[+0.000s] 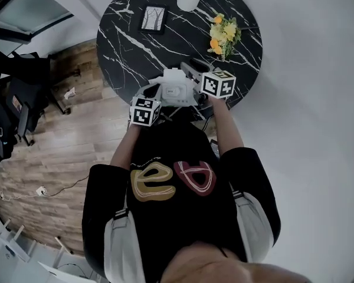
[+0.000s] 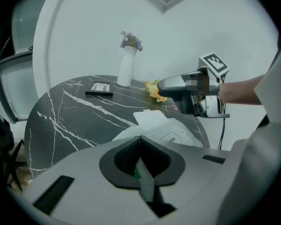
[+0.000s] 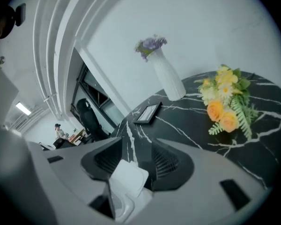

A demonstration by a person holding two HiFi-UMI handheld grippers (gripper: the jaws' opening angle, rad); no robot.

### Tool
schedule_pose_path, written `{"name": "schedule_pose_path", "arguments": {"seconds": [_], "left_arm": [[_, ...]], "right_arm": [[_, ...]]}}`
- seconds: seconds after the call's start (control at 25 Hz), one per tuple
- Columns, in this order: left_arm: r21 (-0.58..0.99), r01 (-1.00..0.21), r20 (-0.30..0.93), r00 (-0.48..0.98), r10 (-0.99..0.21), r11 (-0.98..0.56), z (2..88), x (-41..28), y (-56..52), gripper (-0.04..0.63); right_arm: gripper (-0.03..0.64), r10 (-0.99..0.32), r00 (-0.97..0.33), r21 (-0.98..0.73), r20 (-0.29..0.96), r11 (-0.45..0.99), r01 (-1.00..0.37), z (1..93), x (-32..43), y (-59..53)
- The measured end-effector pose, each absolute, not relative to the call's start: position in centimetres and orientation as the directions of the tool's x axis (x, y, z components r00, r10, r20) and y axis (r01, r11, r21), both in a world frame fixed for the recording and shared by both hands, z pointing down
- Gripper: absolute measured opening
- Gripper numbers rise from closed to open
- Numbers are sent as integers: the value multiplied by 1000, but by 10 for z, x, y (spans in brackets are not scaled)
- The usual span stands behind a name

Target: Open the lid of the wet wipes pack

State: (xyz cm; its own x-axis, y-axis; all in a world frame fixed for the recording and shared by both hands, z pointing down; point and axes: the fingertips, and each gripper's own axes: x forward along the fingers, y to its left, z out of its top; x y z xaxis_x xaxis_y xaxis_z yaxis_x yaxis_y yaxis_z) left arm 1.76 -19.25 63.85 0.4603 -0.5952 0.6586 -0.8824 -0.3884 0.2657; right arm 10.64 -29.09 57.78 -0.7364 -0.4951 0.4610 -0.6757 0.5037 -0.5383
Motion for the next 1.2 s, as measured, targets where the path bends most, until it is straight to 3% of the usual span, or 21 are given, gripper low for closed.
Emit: {"name": "schedule_pose_path", "arguments": {"seconds": [0.24, 0.48, 0.76, 1.12, 1.2], "left_arm": [[338, -889, 574, 455, -681, -310, 616, 1, -193, 18], [331, -871, 462, 484, -743, -362, 569, -6, -196, 18], [345, -878, 331, 443, -833, -331, 520, -19, -188, 18], [166, -870, 287, 494, -821, -465, 497, -10, -160, 18], [172, -862, 278, 507, -816, -477, 493, -7, -156, 18]], "right_arm": [[196, -644, -644, -473, 412, 453, -756, 552, 131, -266], [196, -759, -557, -368, 339, 438, -820, 516, 141, -227], [195, -831, -457, -239, 319, 396, -887, 499, 141, -186], [195, -858, -418, -132, 300, 396, -909, 488, 128, -143], [167, -860, -410, -123, 303, 391, -912, 489, 125, -138]]}}
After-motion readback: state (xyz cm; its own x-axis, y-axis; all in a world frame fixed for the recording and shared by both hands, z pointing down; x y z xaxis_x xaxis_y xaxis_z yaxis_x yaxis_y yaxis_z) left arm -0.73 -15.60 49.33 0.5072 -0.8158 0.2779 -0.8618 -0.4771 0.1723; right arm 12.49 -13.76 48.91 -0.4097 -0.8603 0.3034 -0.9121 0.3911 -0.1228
